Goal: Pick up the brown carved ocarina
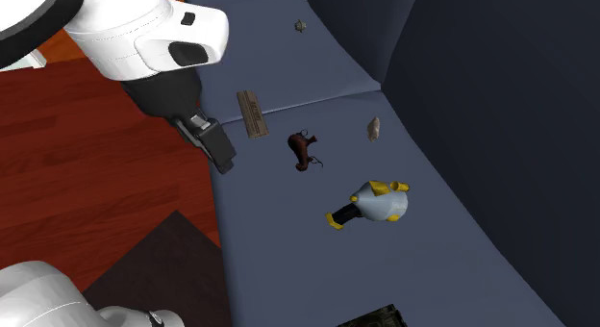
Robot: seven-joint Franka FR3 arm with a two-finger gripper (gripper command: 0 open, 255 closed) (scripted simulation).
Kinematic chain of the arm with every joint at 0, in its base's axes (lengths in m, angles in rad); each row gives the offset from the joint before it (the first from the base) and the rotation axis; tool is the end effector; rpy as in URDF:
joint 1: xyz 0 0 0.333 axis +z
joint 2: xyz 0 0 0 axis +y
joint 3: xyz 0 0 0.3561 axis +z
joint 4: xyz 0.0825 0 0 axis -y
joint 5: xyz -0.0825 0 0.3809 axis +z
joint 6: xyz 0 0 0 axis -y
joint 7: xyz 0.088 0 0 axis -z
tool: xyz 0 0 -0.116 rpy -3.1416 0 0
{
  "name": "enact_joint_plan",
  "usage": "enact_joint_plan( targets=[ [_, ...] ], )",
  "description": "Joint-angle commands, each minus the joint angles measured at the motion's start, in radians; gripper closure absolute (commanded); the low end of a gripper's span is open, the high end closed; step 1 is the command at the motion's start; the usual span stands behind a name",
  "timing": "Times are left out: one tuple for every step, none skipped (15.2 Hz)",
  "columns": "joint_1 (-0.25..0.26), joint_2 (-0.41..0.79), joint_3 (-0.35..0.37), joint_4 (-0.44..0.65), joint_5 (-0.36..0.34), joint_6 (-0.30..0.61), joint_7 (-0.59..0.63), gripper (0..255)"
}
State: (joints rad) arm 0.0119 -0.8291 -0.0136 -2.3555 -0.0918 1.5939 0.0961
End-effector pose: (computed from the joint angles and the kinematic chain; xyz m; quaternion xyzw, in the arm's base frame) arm 0.2657 -0.0126 0.6243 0.9975 -0.0473 0.0357 0.0392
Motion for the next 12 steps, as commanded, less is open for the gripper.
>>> enact_joint_plan(
  targets=[
    [0.0, 0.0, 0.0, 0.0, 0.0, 0.0, 0.0, 0],
    [0.006, 0.018, -0.014, -0.015, -0.003, 0.037, -0.025, 0],
    [0.013, 0.038, -0.029, -0.028, -0.006, 0.073, -0.05, 0],
    [0.02, 0.06, -0.043, -0.04, -0.008, 0.11, -0.075, 0],
    [0.027, 0.083, -0.057, -0.05, -0.01, 0.146, -0.1, 0],
    [0.034, 0.107, -0.071, -0.058, -0.011, 0.183, -0.126, 0],
    [0.041, 0.134, -0.084, -0.065, -0.011, 0.219, -0.152, 0],
    [0.048, 0.161, -0.098, -0.07, -0.011, 0.254, -0.178, 0],
    [0.056, 0.19, -0.111, -0.074, -0.009, 0.289, -0.204, 0],
    [0.065, 0.221, -0.124, -0.075, -0.007, 0.324, -0.231, 0],
    [0.073, 0.252, -0.137, -0.076, -0.003, 0.358, -0.258, 0],
    [0.083, 0.285, -0.15, -0.075, 0.002, 0.392, -0.285, 0]
  ],
)
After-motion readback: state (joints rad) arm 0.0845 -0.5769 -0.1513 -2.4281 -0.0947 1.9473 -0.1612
